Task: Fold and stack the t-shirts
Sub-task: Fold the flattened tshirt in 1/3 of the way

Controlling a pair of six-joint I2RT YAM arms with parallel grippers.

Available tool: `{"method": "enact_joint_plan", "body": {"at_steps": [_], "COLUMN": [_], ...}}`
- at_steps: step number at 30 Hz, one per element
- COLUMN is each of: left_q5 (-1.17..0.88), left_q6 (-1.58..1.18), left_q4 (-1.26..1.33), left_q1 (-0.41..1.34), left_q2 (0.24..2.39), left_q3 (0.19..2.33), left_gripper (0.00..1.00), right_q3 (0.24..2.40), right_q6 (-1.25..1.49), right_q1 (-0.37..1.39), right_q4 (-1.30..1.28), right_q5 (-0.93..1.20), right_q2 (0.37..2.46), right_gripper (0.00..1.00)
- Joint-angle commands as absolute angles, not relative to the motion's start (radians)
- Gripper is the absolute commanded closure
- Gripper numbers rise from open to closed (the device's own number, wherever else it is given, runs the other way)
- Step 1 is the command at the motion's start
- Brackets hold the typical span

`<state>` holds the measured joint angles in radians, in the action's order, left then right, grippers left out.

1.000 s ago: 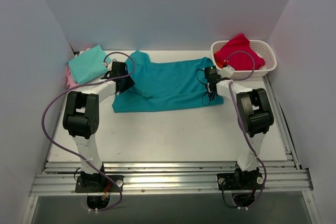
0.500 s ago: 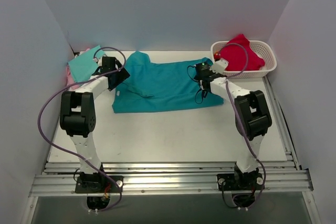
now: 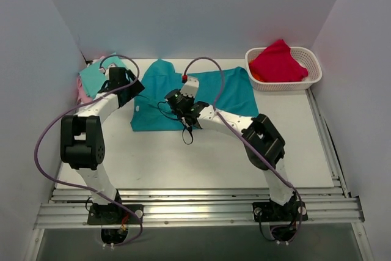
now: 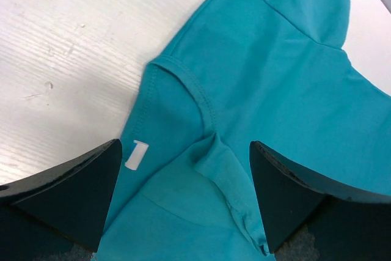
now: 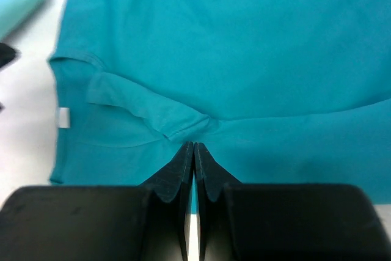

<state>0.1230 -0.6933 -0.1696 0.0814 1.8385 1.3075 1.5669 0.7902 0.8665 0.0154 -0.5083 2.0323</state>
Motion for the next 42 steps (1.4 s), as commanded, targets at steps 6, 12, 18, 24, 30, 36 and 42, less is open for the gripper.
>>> {"method": "enact_joint_plan", "body": {"at_steps": [6,12,18,24,30,36,42], "left_q5": [0.069,0.057,0.054,0.051,0.049,0.044,0.043], "left_q6": [-0.686,-0.689,-0.687,-0.687,-0.687,-0.687,-0.684], "left_q4": [-0.069,-0.058,-0.048,-0.040,-0.029,-0.020,-0.021], "left_q1": [0.034,0.032,0.029,0.023,0.023,0.021,0.023], "left_q2": [1.816,1.818,1.830,1.836,1.835,1.832,1.825], "left_q3": [1.259,1.261,1.258,1.253,1.241,1.232,1.229], "left_gripper": [0.05,0.05,0.05,0.05,0.05,0.05,0.05], "right_q3": [1.686,1.755,1.809,1.844,1.850,1.882,2.028], "right_q6": [0.811,0.810,0.807,0.808,0.804,0.796,0.784], "right_q1": [0.864,0.856,0.851,0.853,0.830,0.718,0.604], "right_q4": [-0.054,-0.066,-0.078,-0.087,-0.087,-0.040,-0.011], "right_q5": [-0.476,-0.463,-0.451,-0.431,-0.459,-0.472,-0.442], "right_q2": [2.193,2.253,2.299,2.329,2.345,2.401,2.509], "right_gripper": [1.00,1.00,1.00,1.00,1.00,1.00,1.00]}}
